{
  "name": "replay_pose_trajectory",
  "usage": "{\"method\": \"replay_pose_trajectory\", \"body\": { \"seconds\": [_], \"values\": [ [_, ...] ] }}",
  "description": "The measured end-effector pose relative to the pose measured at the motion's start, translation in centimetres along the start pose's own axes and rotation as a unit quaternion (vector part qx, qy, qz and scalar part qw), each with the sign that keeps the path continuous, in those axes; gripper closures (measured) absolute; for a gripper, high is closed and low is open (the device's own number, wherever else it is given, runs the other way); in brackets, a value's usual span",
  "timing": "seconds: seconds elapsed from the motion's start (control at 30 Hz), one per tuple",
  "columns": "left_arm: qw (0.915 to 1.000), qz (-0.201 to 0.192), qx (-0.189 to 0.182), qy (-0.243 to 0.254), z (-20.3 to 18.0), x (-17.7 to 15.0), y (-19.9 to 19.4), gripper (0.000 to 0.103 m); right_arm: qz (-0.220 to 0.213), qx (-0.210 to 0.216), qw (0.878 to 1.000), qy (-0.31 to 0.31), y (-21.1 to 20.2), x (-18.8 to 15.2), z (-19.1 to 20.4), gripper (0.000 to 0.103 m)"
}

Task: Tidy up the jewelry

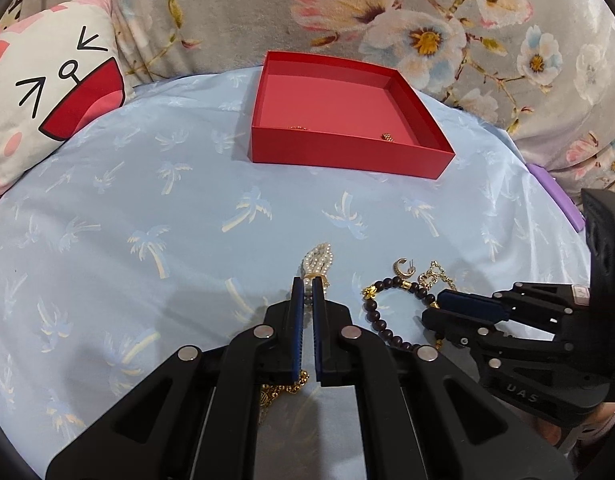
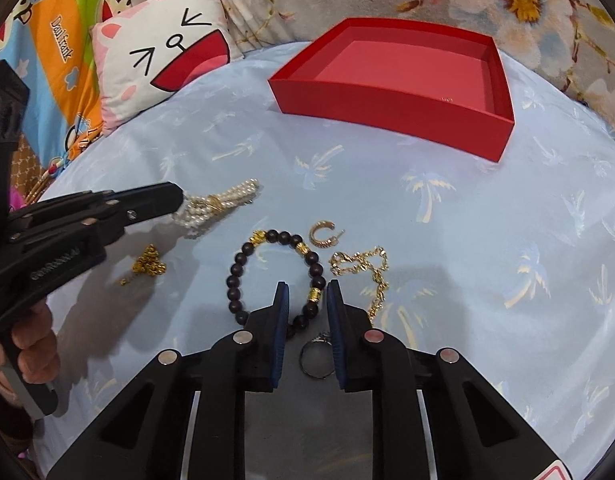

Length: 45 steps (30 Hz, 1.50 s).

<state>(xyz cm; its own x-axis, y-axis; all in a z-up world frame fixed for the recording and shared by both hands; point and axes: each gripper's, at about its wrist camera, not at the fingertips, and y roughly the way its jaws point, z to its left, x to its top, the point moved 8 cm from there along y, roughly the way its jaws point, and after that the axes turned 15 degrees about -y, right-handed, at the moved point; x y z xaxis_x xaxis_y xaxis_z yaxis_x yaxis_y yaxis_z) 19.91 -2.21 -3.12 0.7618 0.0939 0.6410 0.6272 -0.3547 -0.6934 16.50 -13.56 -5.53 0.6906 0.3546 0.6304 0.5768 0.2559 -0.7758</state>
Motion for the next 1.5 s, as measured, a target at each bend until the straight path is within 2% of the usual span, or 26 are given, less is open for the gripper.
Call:
{"method": "replay_pose_trajectory", "body": {
  "seconds": [0.2, 0.57, 0.73, 0.87, 1.0, 1.1, 1.23, 1.27, 1.3, 1.37, 1.5],
  "values": [
    [1.0, -0.002, -0.007, 0.002, -0.3, 0.1, -0.4, 0.1, 0.0, -0.002, 1.0, -0.003, 0.1, 0.0, 0.0, 0.096],
    [0.9996, -0.007, -0.021, 0.02, -1.6, 2.0, -1.6, 0.101, -0.038, -0.004, 0.999, -0.006, -2.9, 2.0, -0.8, 0.096],
    [0.9985, -0.017, -0.025, 0.045, -3.0, 4.7, -2.3, 0.103, -0.059, -0.015, 0.998, -0.003, -4.8, 4.7, -3.2, 0.096],
    [0.997, -0.034, -0.025, 0.065, -4.4, 7.9, -2.6, 0.103, -0.078, -0.04, 0.996, 0.0, -6.4, 7.8, -6.5, 0.096],
    [0.9956, -0.06, -0.02, 0.069, -5.3, 10.8, -2.8, 0.103, -0.096, -0.06, 0.993, 0.017, -7.4, 10.2, -9.3, 0.096],
    [0.9952, -0.067, -0.026, 0.066, -5.6, 11.7, -3.1, 0.103, -0.106, -0.06, 0.992, 0.024, -7.8, 10.7, -9.9, 0.096],
    [0.9966, -0.038, -0.021, 0.07, -4.7, 9.8, -2.7, 0.101, -0.103, -0.051, 0.993, 0.03, -7.6, 9.9, -9.8, 0.096],
    [0.9966, -0.032, -0.015, 0.074, -4.3, 8.9, -2.6, 0.094, -0.102, -0.049, 0.993, 0.031, -7.5, 9.7, -9.7, 0.096],
    [0.9961, -0.023, -0.006, 0.085, -3.8, 7.4, -2.5, 0.081, -0.1, -0.047, 0.993, 0.032, -7.4, 9.3, -9.5, 0.096],
    [0.9956, -0.012, 0.009, 0.093, -2.8, 5.2, -2.0, 0.064, -0.097, -0.043, 0.994, 0.033, -7.4, 8.4, -9.1, 0.096],
    [0.9947, 0.029, 0.022, 0.096, -0.7, 1.0, -0.6, 0.063, -0.09, -0.036, 0.995, 0.032, -7.1, 7.2, -8.1, 0.096]
  ]
}}
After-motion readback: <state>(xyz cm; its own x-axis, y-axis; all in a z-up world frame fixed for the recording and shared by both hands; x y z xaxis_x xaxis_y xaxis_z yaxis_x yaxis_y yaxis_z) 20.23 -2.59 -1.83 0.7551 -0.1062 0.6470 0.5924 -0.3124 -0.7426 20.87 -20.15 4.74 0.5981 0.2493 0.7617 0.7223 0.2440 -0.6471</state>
